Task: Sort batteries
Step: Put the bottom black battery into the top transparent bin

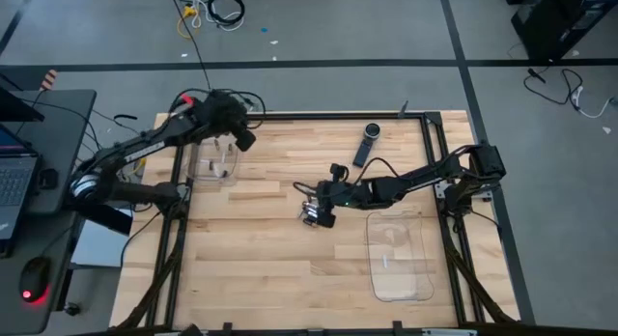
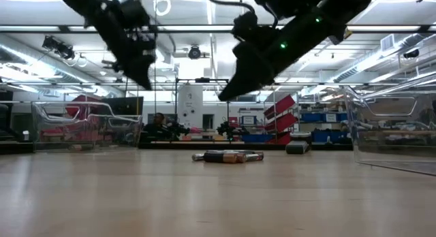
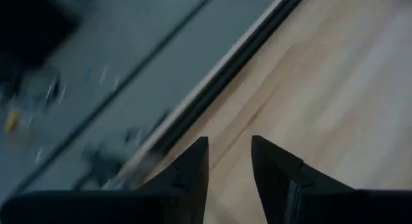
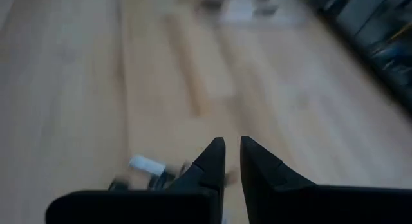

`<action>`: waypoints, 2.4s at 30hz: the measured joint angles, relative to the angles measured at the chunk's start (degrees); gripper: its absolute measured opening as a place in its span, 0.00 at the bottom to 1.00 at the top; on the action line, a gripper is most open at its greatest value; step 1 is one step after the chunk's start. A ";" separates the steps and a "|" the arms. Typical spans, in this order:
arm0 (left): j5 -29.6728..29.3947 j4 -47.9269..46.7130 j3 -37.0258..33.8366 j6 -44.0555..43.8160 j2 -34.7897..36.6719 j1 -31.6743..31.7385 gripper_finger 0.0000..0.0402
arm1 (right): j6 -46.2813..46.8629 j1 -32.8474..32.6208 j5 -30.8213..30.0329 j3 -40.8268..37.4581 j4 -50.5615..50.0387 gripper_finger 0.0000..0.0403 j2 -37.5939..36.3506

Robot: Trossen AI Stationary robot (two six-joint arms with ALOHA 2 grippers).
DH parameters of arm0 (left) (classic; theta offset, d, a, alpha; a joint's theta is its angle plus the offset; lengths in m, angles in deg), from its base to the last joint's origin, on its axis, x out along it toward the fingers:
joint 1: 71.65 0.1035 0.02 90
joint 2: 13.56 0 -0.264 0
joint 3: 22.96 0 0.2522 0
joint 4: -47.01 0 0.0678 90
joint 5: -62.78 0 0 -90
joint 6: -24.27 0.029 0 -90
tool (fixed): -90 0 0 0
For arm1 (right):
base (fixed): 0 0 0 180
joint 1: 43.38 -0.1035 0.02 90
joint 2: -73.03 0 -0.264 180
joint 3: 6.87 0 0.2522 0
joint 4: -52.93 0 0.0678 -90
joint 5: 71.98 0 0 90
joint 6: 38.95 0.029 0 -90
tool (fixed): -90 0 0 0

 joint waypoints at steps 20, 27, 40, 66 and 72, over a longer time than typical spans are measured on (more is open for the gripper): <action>12.92 8.16 -9.46 3.36 12.97 -21.31 0.29 | 5.22 -1.98 9.74 -0.04 -21.68 0.09 0.00; 12.81 17.64 -14.34 3.01 12.90 -24.21 0.29 | 3.68 -2.00 6.35 -0.33 -18.83 0.10 0.00; 11.44 23.04 -16.46 3.08 12.86 -26.59 0.29 | 1.54 -2.29 6.02 -3.34 -5.04 0.15 0.00; 9.71 32.46 -16.40 -2.84 11.72 -36.45 0.29 | 5.61 -11.07 1.49 1.74 7.73 0.15 12.91; 8.37 32.47 -16.39 -2.59 11.72 -37.49 0.29 | 6.09 -10.94 -3.44 1.95 3.26 0.19 12.92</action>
